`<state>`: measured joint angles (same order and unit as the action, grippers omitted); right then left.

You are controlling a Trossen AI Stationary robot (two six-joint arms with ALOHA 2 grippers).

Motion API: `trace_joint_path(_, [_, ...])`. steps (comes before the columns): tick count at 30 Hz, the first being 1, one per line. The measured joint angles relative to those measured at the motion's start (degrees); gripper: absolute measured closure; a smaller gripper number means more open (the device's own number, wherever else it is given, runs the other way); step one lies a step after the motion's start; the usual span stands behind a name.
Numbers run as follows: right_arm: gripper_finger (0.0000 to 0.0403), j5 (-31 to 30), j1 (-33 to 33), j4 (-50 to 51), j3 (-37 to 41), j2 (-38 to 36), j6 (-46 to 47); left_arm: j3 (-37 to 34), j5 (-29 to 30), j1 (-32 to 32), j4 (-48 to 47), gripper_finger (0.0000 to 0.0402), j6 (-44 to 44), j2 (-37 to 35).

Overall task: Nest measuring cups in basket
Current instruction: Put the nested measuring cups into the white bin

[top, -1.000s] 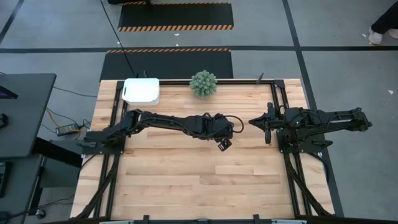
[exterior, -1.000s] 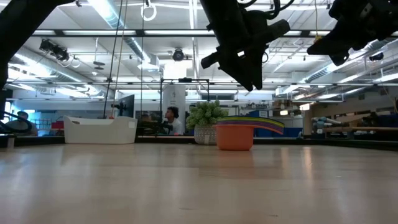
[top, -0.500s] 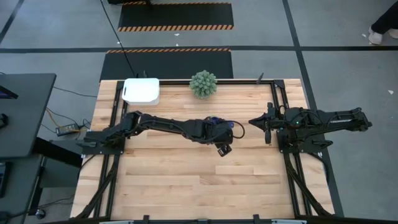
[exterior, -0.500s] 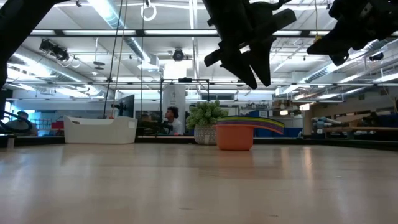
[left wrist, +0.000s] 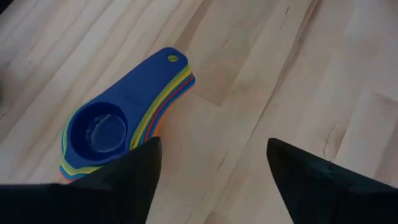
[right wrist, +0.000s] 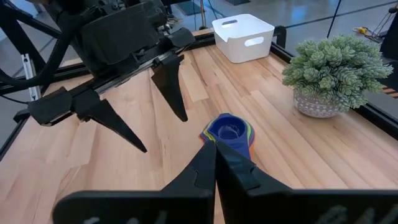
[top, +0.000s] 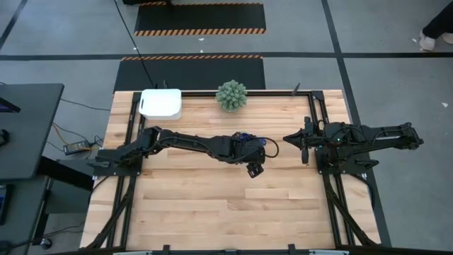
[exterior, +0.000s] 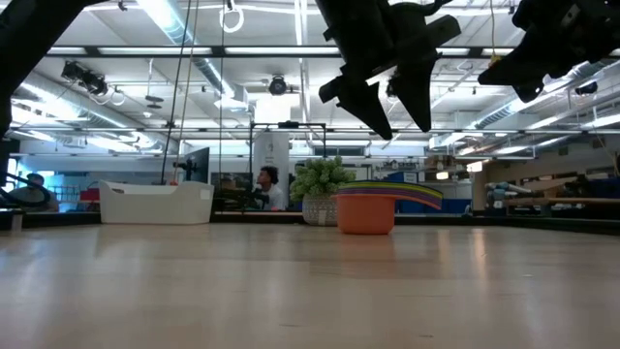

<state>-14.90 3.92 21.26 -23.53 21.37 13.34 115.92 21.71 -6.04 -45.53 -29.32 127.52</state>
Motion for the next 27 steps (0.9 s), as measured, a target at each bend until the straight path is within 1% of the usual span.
trace_joint_path(7, [0.0389, 0.00, -0.02, 0.00, 0.00, 0.00, 0.00, -0.01, 0.10, 0.19, 1.04, 0.0102, 0.15, 0.00])
trace_joint_path(11, [0.0389, 0.00, 0.00, 0.00, 0.00, 0.00, 0.02, -0.07, 0.12, 0.20, 1.08, 0.0102, 3.15, 0.00])
trace_joint_path(14, [0.0389, 0.00, 0.00, 0.00, 0.00, 0.00, 0.02, -0.07, 0.03, 0.53, -1.03, 0.0102, 3.35, 0.00])
trace_joint_path(18, [0.0389, 0.00, 0.00, 0.00, 0.00, 0.00, 0.00, -0.07, 0.13, 1.48, -4.37, 0.0102, 1.40, 0.00])
trace_joint_path(21, [0.0389, 0.01, -0.01, 0.00, 0.00, 0.00, 0.01, -0.07, 0.11, 2.26, -4.19, 0.0102, 1.18, 0.00])
trace_joint_path(27, [0.0389, 0.00, -0.02, -0.01, 0.00, 0.00, 0.01, -0.02, -2.72, 3.94, -3.45, 0.0102, 0.83, 0.51])
